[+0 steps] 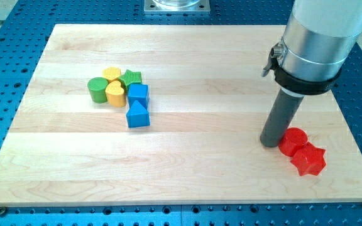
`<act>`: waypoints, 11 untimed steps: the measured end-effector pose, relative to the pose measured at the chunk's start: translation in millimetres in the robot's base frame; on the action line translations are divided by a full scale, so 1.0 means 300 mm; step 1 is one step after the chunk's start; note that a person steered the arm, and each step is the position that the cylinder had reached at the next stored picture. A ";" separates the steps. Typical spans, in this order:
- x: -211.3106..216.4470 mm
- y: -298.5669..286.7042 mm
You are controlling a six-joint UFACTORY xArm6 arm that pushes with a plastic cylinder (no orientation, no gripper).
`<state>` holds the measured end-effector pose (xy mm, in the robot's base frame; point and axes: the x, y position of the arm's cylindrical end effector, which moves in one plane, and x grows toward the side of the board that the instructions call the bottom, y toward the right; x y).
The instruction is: Move the blue triangle into the red circle
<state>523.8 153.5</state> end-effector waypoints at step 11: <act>-0.371 -0.121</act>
<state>412.6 117.3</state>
